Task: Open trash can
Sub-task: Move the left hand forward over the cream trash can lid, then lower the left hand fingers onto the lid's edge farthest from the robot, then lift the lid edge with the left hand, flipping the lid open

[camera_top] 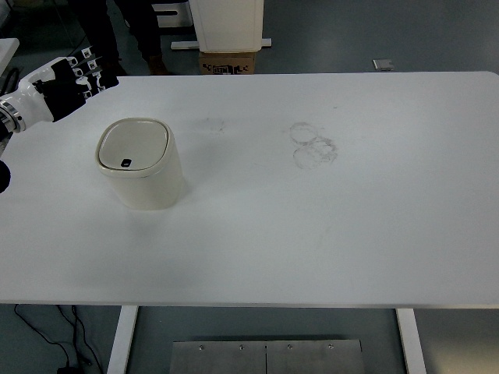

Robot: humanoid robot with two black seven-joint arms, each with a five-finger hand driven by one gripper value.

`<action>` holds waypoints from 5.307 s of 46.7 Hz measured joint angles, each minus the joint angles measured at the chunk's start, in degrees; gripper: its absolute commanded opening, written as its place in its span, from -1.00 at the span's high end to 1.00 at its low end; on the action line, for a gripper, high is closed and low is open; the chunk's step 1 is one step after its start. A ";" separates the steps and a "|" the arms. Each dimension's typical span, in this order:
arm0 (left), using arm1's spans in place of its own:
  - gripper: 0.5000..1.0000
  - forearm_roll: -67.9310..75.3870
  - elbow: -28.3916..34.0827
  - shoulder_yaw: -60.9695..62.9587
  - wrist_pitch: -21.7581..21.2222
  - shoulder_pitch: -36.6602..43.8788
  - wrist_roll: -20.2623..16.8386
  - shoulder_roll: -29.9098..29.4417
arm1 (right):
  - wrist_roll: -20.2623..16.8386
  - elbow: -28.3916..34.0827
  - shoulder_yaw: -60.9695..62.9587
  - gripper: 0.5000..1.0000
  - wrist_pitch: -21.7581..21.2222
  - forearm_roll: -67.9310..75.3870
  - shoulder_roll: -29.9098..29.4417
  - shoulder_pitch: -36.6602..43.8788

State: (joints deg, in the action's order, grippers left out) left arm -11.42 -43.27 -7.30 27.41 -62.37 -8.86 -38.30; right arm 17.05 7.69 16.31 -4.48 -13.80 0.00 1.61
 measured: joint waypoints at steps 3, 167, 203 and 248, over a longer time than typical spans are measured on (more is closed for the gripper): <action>-1.00 0.00 -1.02 2.22 0.00 -1.39 0.00 -0.40 | 0.00 0.00 -0.02 -0.97 0.01 0.00 0.00 -0.01; -1.00 38.04 -26.09 42.92 7.59 -39.18 3.47 -5.38 | 0.01 -0.01 0.01 -0.97 0.00 0.00 0.00 -0.03; -1.00 37.86 -26.00 42.78 7.61 -38.57 3.50 -5.49 | 0.01 -0.01 0.01 -0.97 0.00 0.00 0.00 -0.03; -1.00 15.83 -7.84 34.12 7.59 -31.38 3.32 -5.98 | 0.01 -0.01 -0.02 -0.97 0.00 0.00 0.00 -0.02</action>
State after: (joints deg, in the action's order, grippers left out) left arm 4.41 -51.11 26.83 34.99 -93.75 -5.55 -44.28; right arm 17.06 7.69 16.29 -4.48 -13.80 0.00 1.59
